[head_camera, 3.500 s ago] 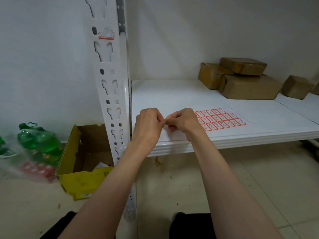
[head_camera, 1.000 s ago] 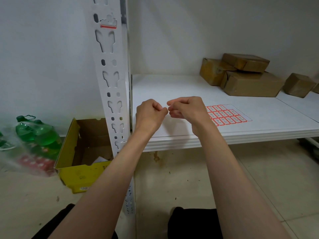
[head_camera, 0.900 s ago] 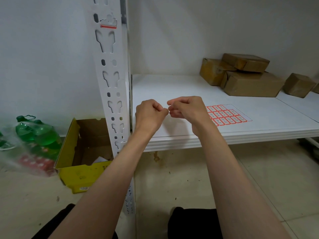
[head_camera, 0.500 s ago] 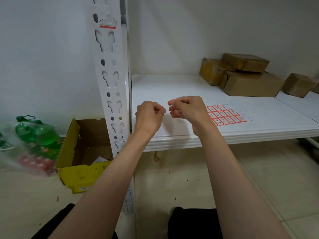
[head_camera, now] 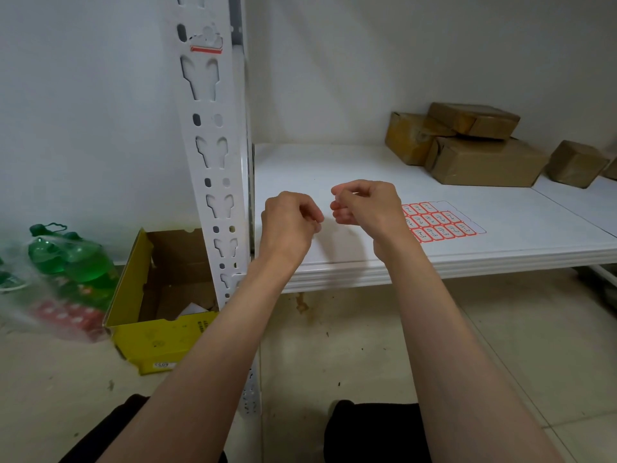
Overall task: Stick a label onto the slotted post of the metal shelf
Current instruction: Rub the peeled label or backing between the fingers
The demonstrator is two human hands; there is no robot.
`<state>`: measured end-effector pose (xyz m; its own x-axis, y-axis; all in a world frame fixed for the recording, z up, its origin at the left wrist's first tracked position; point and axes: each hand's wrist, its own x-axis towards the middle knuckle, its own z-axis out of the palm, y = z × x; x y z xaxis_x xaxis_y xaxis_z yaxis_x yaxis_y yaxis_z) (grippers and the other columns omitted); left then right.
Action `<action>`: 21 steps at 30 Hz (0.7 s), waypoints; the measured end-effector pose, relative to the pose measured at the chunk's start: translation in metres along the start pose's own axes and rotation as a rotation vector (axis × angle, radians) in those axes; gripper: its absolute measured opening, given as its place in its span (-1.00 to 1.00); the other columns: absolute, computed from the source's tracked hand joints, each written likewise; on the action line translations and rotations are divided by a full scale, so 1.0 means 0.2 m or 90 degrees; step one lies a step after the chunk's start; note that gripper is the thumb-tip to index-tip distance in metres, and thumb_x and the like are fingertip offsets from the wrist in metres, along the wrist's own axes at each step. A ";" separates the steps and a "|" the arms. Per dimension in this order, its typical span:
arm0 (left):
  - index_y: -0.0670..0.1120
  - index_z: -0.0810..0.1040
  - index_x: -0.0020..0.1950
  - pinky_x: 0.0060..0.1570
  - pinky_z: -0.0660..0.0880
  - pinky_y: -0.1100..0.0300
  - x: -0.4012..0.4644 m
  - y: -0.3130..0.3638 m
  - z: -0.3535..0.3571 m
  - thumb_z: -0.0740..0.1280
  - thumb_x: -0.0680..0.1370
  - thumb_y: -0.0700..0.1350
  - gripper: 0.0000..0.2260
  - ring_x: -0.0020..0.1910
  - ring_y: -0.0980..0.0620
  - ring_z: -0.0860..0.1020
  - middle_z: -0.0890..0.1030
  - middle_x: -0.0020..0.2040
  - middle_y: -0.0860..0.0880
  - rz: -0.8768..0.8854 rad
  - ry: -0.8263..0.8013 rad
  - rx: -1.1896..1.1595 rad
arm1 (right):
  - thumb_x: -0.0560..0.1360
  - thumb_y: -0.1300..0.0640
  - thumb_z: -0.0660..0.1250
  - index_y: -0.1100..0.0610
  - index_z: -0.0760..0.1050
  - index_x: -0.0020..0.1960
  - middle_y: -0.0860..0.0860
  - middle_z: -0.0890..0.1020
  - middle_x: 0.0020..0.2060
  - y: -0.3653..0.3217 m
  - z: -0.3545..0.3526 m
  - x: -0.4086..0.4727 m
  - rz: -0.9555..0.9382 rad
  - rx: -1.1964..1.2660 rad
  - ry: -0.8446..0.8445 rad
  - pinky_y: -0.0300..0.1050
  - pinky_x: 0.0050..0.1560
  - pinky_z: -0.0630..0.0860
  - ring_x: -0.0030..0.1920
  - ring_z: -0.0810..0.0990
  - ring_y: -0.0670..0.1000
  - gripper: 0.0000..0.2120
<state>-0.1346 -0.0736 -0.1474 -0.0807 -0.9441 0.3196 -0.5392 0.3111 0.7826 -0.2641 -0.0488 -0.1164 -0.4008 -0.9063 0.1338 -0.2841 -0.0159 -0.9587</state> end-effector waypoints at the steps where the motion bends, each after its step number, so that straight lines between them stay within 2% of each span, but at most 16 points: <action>1: -0.08 0.73 -0.10 0.06 0.61 0.17 0.00 0.00 0.00 0.45 0.50 -0.35 -0.82 -0.17 0.09 0.65 0.71 -0.17 -0.02 0.010 -0.005 0.002 | 0.53 0.27 0.39 0.20 0.66 0.02 0.11 0.71 -0.22 0.00 0.00 0.00 -0.003 0.005 0.013 -0.21 -0.19 0.67 -0.29 0.69 0.00 -0.90; 3: -0.09 0.74 -0.02 0.07 0.61 0.19 0.00 -0.01 0.01 0.42 0.53 -0.33 -0.83 -0.16 0.12 0.66 0.71 -0.16 -0.01 0.017 -0.004 -0.006 | 0.50 0.29 0.43 0.19 0.65 -0.06 0.08 0.70 -0.25 -0.01 0.00 0.00 -0.018 0.020 0.043 -0.25 -0.24 0.64 -0.32 0.67 -0.03 -0.94; 6: -0.09 0.71 -0.11 -0.16 0.53 0.38 0.00 0.02 0.01 0.50 0.50 -0.22 -0.96 -0.31 0.25 0.58 0.62 -0.32 0.10 0.010 0.011 -0.006 | 0.47 0.26 0.47 0.18 0.68 -0.15 0.01 0.69 -0.29 -0.02 -0.01 0.00 -0.050 0.040 0.059 -0.25 -0.25 0.62 -0.36 0.62 -0.09 -0.97; 8: -0.09 0.70 -0.15 -0.23 0.42 0.42 0.00 0.04 0.00 0.54 0.47 -0.12 -0.93 -0.31 0.22 0.55 0.57 -0.34 0.13 0.016 0.015 -0.004 | 0.49 0.18 0.50 0.16 0.68 -0.15 0.00 0.68 -0.32 -0.02 -0.01 0.00 -0.062 0.039 0.057 -0.27 -0.26 0.59 -0.37 0.61 -0.12 -0.94; 10: -0.09 0.72 -0.07 -0.16 0.41 0.40 0.00 0.04 -0.01 0.48 0.53 -0.14 -0.96 -0.24 0.17 0.57 0.57 -0.26 0.12 0.041 0.009 0.009 | 0.52 0.16 0.47 0.14 0.67 -0.14 0.01 0.67 -0.33 -0.02 0.00 -0.01 -0.066 0.040 0.061 -0.28 -0.26 0.58 -0.37 0.61 -0.12 -0.92; 12: -0.07 0.71 0.02 -0.07 0.43 0.35 0.00 0.05 -0.01 0.37 0.59 -0.23 -0.87 -0.18 0.16 0.55 0.55 -0.15 0.09 0.079 0.021 0.038 | 0.54 0.21 0.42 0.13 0.68 -0.08 0.03 0.68 -0.30 -0.03 0.01 -0.01 -0.078 0.051 0.069 -0.27 -0.24 0.58 -0.33 0.62 -0.10 -0.93; 13: -0.06 0.69 0.01 -0.08 0.42 0.33 0.00 0.05 -0.01 0.33 0.60 -0.25 -0.84 -0.20 0.16 0.52 0.54 -0.13 0.08 0.094 0.033 0.042 | 0.54 0.23 0.40 0.12 0.69 -0.06 0.02 0.68 -0.28 -0.04 0.01 -0.01 -0.085 0.054 0.075 -0.27 -0.24 0.58 -0.31 0.62 -0.10 -0.90; 17: -0.10 0.53 -0.18 -0.28 0.30 0.34 -0.01 0.09 -0.05 0.27 0.55 -0.18 -0.88 -0.29 0.15 0.44 0.48 -0.26 0.06 0.123 0.087 0.029 | 0.50 0.23 0.38 0.11 0.65 -0.16 -0.03 0.63 -0.34 -0.09 0.02 -0.03 -0.094 0.102 0.092 -0.27 -0.25 0.56 -0.32 0.58 -0.10 -0.89; 21: -0.14 0.49 -0.19 -0.32 0.25 0.29 -0.03 0.18 -0.13 0.20 0.57 -0.18 -0.83 -0.32 0.10 0.42 0.47 -0.32 0.04 0.186 0.131 -0.013 | 0.47 0.29 0.38 0.11 0.58 -0.20 0.01 0.60 -0.32 -0.17 0.07 -0.04 -0.108 0.170 0.054 -0.18 -0.20 0.55 -0.29 0.55 -0.04 -0.89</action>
<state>-0.1308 -0.0537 -0.1074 -0.0574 -0.7737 0.6309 -0.5013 0.5689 0.6520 -0.2396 -0.0460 -0.0890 -0.4421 -0.8430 0.3063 -0.1184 -0.2836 -0.9516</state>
